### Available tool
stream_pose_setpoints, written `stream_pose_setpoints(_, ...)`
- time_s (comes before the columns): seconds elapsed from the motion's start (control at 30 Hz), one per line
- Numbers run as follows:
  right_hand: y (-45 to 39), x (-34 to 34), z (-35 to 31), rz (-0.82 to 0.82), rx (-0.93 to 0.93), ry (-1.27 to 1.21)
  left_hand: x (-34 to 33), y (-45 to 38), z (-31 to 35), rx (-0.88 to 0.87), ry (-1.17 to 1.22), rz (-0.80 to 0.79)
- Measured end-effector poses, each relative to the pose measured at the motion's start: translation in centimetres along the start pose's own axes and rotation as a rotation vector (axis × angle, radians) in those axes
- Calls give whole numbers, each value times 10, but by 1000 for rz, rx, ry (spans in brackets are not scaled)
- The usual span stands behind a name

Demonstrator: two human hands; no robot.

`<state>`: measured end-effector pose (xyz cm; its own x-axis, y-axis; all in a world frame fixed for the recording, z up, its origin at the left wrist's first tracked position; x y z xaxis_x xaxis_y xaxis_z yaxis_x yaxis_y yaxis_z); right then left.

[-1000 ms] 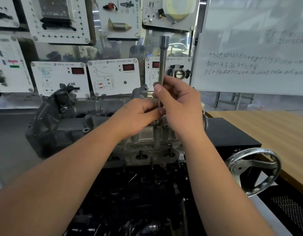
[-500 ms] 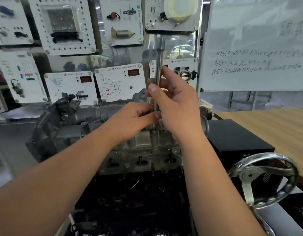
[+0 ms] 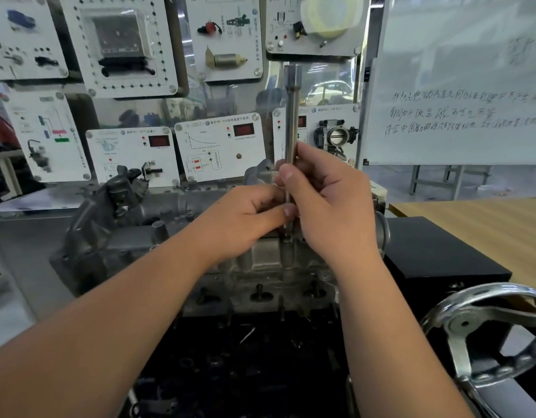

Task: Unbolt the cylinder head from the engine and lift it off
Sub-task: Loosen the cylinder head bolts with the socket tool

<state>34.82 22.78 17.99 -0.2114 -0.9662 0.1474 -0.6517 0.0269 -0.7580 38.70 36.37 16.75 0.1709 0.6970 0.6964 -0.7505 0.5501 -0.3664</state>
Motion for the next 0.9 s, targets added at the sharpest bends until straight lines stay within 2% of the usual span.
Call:
stream_pose_setpoints(0.1, 0, -1, -3, -32, 13, 40, -3, 0, 1, -29, 14, 4)
stream_pose_setpoints(0.27, 1, 2, -6, 61, 27, 46, -3, -1, 3, -58, 26, 19)
stream_pose_setpoints(0.67, 7, -3, -6, 20, 30, 11, -3, -1, 5, -60, 77, -15)
stream_pose_setpoints(0.9, 9, 1, -3, 81, 32, 101, -2, 1, 1, -64, 188, 12)
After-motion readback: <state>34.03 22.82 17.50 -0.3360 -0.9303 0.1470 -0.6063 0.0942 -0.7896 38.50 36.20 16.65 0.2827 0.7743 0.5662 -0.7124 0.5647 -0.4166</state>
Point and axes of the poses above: each hand's wrist, its own y-axis away from the middle knuckle, its own x-axis out of the back of the hand, z = x × y, the point moved 5 cm from there along -y, towards the middle knuckle, and after that the axes turned 7 degrees about -z, right-handed, at the moved point
